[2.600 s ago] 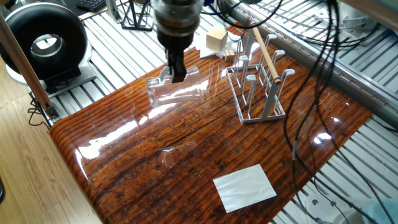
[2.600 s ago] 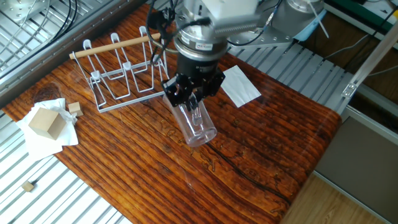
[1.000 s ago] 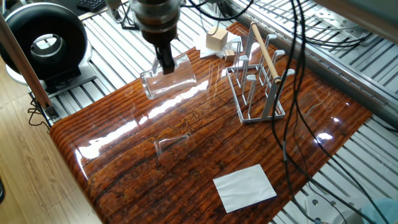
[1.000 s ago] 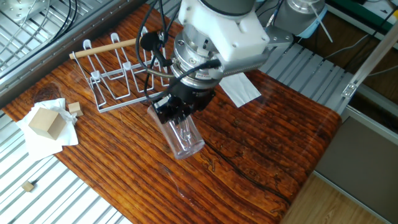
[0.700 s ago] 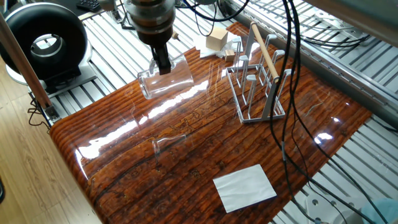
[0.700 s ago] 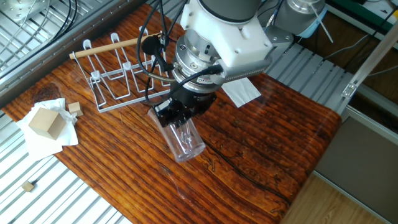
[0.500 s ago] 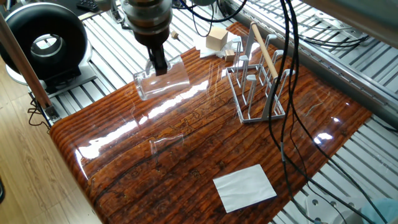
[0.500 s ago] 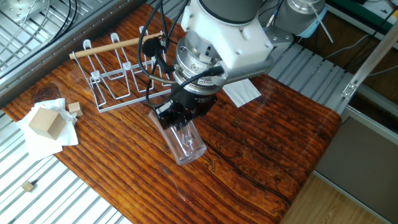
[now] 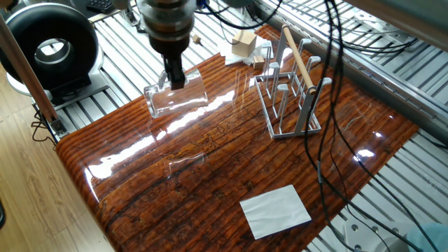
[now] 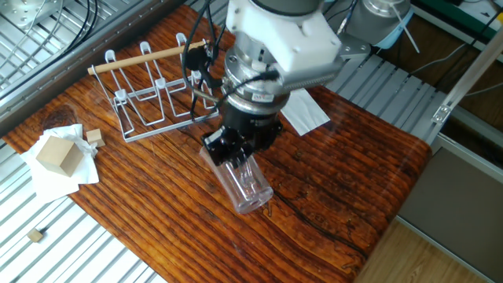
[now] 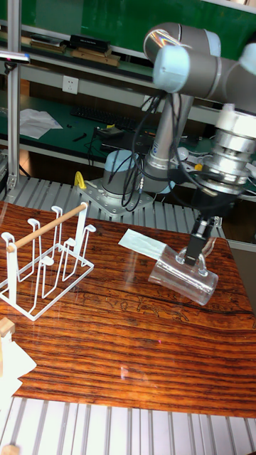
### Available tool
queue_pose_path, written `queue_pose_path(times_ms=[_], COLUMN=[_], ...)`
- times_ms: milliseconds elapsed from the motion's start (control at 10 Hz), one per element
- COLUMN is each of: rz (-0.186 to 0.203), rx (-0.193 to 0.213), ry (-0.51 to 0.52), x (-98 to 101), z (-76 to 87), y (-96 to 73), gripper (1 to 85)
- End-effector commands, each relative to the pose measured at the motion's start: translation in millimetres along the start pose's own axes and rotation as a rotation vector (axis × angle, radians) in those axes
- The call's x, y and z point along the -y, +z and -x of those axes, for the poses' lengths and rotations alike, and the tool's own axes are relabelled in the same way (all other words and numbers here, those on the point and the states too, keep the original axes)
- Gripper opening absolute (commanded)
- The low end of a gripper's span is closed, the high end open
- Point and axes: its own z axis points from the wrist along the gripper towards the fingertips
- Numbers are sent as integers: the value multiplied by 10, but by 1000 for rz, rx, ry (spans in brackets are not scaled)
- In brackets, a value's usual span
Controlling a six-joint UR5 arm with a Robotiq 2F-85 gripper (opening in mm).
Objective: Put the cup on the cup rack
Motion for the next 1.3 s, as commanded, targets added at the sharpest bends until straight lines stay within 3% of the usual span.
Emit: queue_pose_path(times_ms=[0, 500, 700, 800, 1000, 1200], rz=[6, 3, -25, -48, -68, -46], rx=[66, 43, -21, -79, -150, -154], ry=[10, -27, -84, -86, -53, -56], x=[-135, -137, -63, 4, 59, 2], z=[-184, -257, -420, -568, -750, -762], y=[78, 105, 106, 96, 72, 74], gripper=[10, 10, 10, 10, 10, 10])
